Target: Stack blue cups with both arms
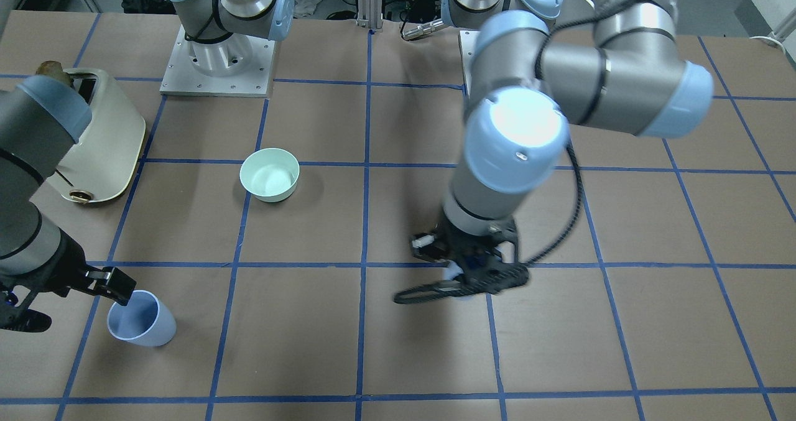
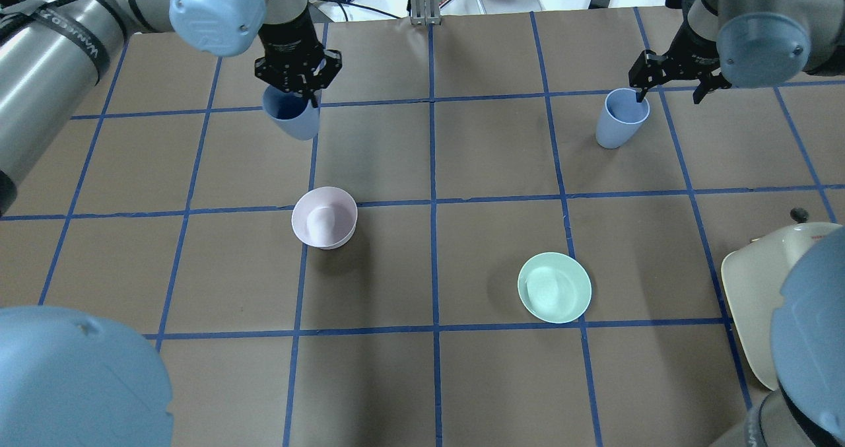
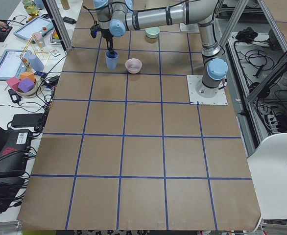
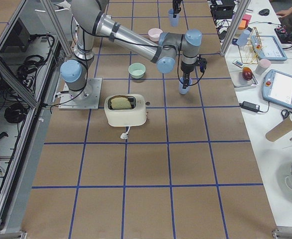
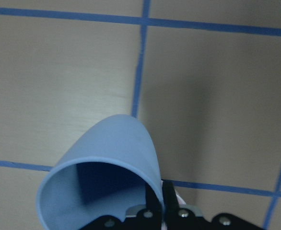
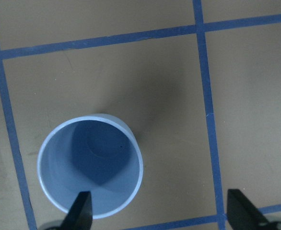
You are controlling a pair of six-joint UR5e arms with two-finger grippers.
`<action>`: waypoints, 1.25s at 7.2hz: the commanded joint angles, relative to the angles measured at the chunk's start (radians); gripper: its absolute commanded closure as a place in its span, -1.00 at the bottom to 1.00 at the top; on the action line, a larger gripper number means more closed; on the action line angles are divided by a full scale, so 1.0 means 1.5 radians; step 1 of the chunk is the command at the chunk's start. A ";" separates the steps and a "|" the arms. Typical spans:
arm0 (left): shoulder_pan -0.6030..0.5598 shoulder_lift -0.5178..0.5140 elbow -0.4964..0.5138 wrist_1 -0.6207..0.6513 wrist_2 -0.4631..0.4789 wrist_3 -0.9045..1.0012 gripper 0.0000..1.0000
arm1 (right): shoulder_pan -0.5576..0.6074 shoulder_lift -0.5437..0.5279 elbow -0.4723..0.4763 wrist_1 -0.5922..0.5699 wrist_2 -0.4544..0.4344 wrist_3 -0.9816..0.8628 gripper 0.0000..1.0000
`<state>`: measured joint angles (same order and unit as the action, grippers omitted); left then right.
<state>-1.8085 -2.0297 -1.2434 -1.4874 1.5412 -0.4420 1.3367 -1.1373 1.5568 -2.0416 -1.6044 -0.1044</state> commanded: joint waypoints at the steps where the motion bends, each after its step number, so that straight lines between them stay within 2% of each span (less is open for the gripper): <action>1: -0.129 -0.005 -0.052 -0.003 -0.033 -0.130 1.00 | 0.000 0.034 0.000 -0.004 0.000 0.001 -1.00; 2: -0.148 0.004 -0.123 0.010 -0.039 -0.139 1.00 | 0.000 0.040 0.003 -0.003 -0.001 -0.001 -1.00; 4: -0.154 -0.008 -0.227 0.134 -0.041 -0.140 1.00 | 0.000 0.057 0.001 -0.003 0.001 -0.001 -1.00; 5: -0.156 -0.008 -0.242 0.172 -0.052 -0.151 1.00 | 0.000 0.058 0.000 -0.003 0.001 -0.001 -0.39; 6: -0.155 -0.001 -0.243 0.172 -0.054 -0.153 -0.66 | 0.000 0.058 -0.001 -0.003 0.002 -0.001 0.40; 7: -0.147 0.018 -0.234 0.170 -0.058 -0.153 -1.00 | 0.000 0.055 -0.003 -0.001 0.002 -0.001 0.89; 8: -0.138 0.047 -0.216 0.146 -0.053 -0.152 -1.00 | 0.000 0.054 -0.003 0.001 0.002 -0.001 1.00; 9: -0.103 0.073 -0.167 0.054 -0.052 -0.138 -1.00 | 0.000 0.050 -0.006 0.006 0.000 0.001 1.00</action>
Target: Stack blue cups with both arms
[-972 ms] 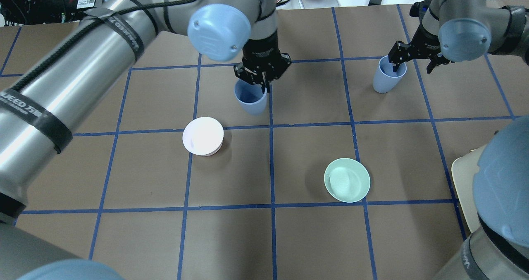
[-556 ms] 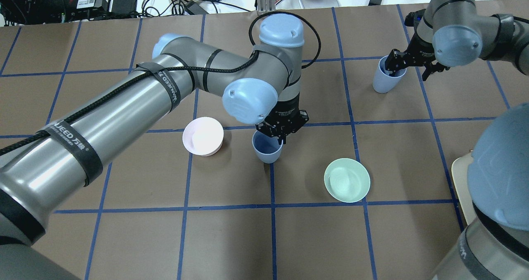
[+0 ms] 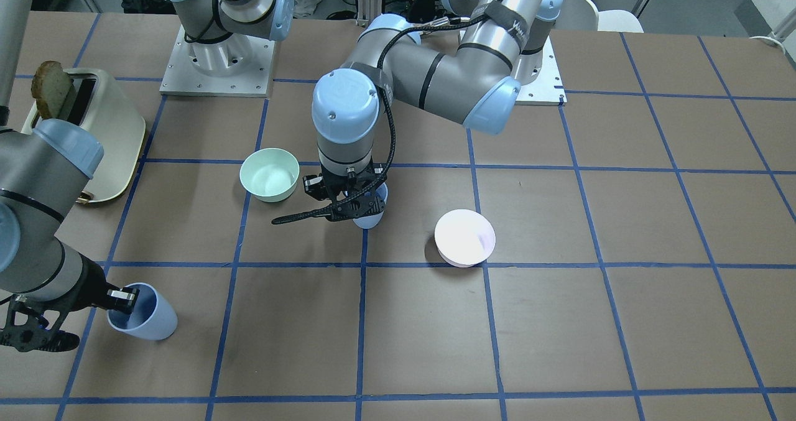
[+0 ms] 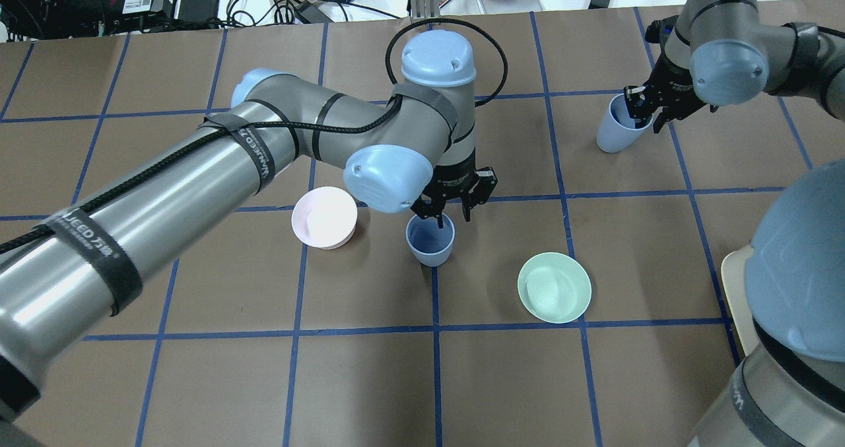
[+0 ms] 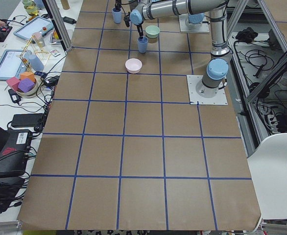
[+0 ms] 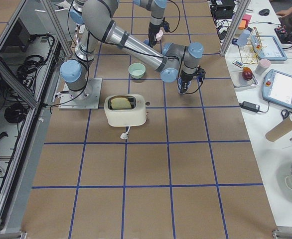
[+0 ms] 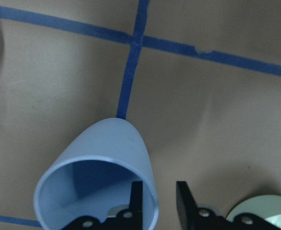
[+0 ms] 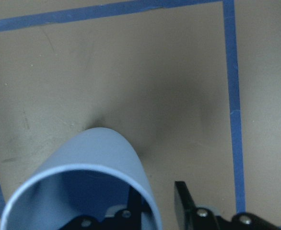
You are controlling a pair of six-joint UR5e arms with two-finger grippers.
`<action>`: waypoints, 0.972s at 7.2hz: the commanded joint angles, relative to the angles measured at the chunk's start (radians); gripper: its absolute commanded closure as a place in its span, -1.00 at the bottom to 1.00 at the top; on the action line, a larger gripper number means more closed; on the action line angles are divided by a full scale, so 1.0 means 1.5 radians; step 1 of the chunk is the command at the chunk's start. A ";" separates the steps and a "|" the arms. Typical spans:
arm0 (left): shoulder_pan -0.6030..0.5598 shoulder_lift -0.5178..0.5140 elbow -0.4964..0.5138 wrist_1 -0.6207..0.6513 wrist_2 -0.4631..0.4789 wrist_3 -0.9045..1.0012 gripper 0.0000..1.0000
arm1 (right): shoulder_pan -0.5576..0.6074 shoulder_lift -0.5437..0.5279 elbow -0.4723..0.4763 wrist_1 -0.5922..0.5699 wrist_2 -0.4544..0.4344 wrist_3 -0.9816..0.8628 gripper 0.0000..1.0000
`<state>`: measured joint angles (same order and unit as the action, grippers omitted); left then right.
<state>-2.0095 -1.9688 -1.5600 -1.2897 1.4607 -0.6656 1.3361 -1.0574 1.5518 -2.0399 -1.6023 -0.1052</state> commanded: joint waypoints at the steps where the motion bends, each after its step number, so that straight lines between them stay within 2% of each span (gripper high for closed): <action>1: 0.079 0.061 0.123 -0.213 0.002 0.067 -1.00 | 0.000 -0.016 -0.018 0.023 -0.003 0.003 1.00; 2: 0.137 0.087 0.197 -0.336 0.005 0.170 -1.00 | 0.005 -0.029 -0.048 0.075 -0.002 0.006 1.00; 3: 0.210 0.114 0.224 -0.391 0.004 0.223 -1.00 | 0.014 -0.051 -0.086 0.155 0.012 0.034 1.00; 4: 0.263 0.147 0.219 -0.397 0.005 0.318 -0.95 | 0.039 -0.080 -0.118 0.225 0.058 0.081 1.00; 5: 0.276 0.187 0.205 -0.380 0.002 0.388 -0.84 | 0.088 -0.102 -0.125 0.257 0.074 0.155 1.00; 6: 0.283 0.212 0.162 -0.242 0.006 0.398 -0.82 | 0.152 -0.121 -0.123 0.286 0.074 0.235 1.00; 7: 0.283 0.215 0.074 -0.063 0.049 0.407 -0.93 | 0.217 -0.141 -0.120 0.332 0.075 0.313 1.00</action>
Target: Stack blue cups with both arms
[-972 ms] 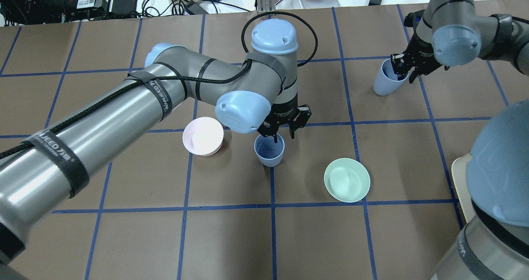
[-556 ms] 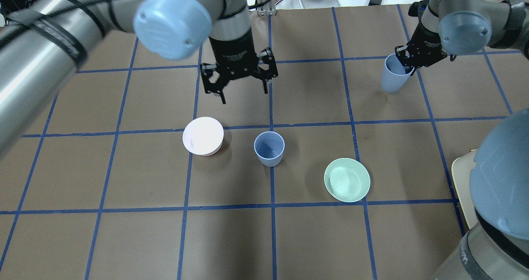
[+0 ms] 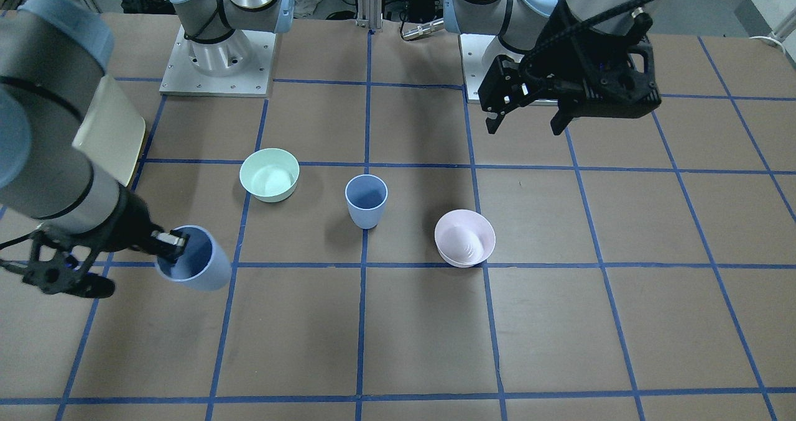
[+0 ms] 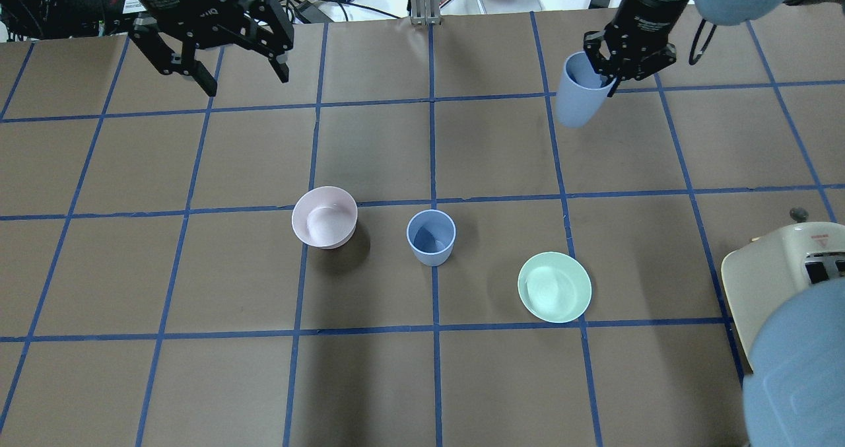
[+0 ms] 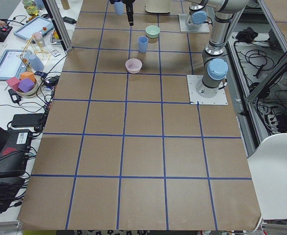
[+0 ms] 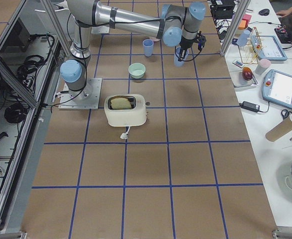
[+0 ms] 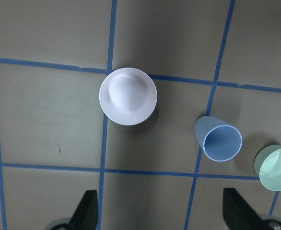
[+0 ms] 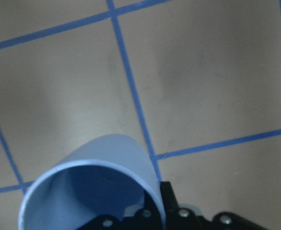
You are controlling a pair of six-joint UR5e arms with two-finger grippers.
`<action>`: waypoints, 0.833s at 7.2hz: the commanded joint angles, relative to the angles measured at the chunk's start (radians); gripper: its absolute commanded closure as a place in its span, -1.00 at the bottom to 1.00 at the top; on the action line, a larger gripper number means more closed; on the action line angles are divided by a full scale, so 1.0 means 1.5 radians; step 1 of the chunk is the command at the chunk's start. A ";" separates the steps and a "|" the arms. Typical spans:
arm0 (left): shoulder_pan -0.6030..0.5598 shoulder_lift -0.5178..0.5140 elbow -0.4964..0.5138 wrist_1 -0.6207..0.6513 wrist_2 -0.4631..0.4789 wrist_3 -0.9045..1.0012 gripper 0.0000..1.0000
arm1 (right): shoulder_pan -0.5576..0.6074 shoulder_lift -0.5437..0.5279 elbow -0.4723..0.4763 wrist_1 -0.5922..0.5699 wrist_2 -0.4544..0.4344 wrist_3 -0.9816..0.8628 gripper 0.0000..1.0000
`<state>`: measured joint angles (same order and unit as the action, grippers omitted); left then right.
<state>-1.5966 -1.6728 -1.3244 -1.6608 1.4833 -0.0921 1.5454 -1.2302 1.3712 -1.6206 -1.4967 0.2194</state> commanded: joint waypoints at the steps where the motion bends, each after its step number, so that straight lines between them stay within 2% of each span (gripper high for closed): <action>1: 0.010 0.026 -0.146 0.281 0.073 0.026 -1.00 | 0.136 -0.030 0.001 0.094 0.005 0.156 1.00; 2: 0.007 0.034 -0.134 0.218 0.078 0.026 -1.00 | 0.184 -0.029 0.002 0.105 0.038 0.210 1.00; 4: 0.008 0.025 -0.060 0.018 0.068 0.026 -1.00 | 0.256 -0.029 0.030 0.104 0.060 0.287 1.00; 6: 0.006 0.018 -0.056 0.006 0.054 0.025 -1.00 | 0.271 -0.029 0.079 0.084 0.057 0.303 1.00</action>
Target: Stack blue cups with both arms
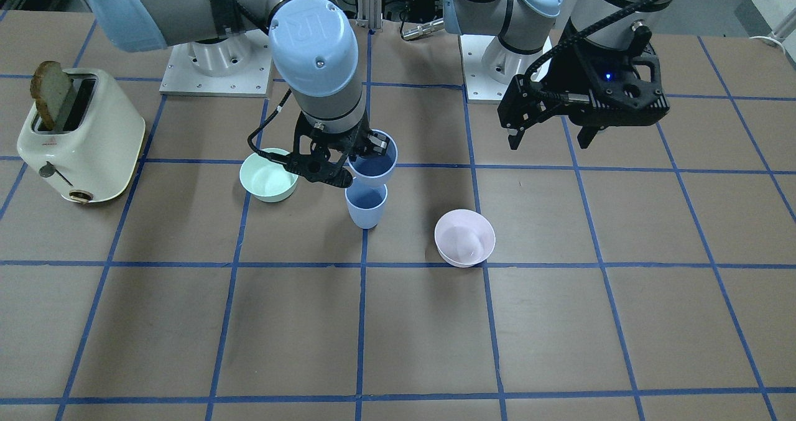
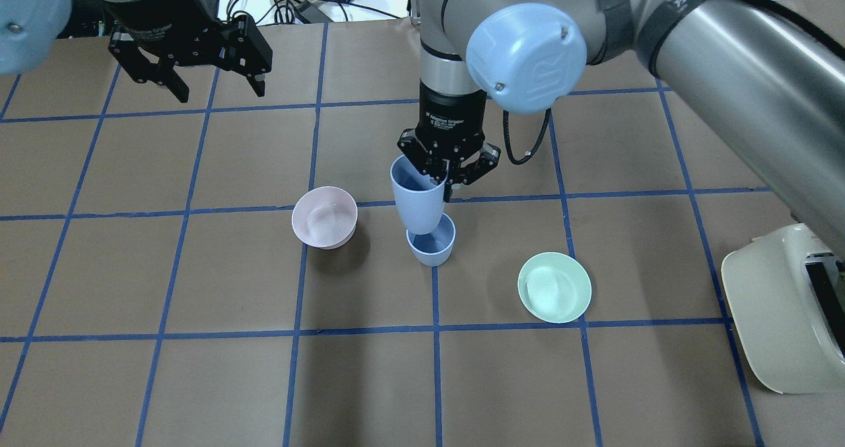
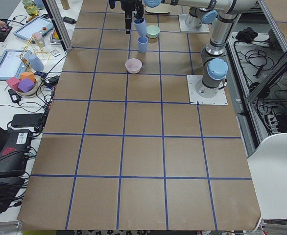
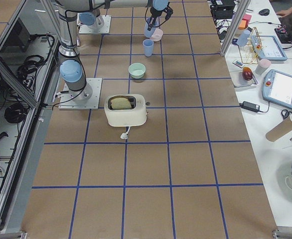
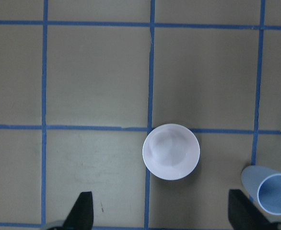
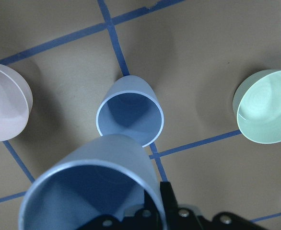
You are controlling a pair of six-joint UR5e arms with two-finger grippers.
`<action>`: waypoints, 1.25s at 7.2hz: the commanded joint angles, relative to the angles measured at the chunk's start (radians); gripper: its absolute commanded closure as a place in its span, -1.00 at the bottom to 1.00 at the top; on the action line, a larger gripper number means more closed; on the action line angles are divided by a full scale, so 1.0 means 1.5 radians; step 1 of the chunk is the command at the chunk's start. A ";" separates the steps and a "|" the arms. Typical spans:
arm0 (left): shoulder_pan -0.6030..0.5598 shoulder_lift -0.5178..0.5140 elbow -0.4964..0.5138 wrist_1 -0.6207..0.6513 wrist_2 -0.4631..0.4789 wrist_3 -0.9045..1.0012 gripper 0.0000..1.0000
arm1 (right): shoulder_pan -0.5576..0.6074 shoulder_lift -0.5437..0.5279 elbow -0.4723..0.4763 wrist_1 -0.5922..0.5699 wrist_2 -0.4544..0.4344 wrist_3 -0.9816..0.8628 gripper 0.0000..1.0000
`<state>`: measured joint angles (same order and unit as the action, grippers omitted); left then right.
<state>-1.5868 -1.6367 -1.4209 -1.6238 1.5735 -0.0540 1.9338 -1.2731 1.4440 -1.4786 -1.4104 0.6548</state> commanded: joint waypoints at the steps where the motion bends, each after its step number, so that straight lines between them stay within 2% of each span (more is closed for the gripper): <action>1: 0.000 -0.004 0.010 -0.017 -0.006 -0.001 -1.00 | 0.012 0.000 0.045 -0.043 -0.005 0.012 1.00; 3: 0.000 0.001 0.006 -0.017 -0.005 0.000 -1.00 | 0.012 0.009 0.053 -0.108 -0.007 0.015 1.00; 4: 0.000 0.001 0.006 -0.017 -0.005 0.000 -1.00 | 0.006 0.010 0.053 -0.115 -0.008 0.014 1.00; 9: 0.000 0.005 0.004 -0.017 0.001 -0.001 -1.00 | -0.001 0.005 0.054 -0.094 -0.011 0.020 1.00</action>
<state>-1.5861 -1.6302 -1.4143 -1.6490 1.5739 -0.0551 1.9336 -1.2686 1.5236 -1.6209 -1.4254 0.6822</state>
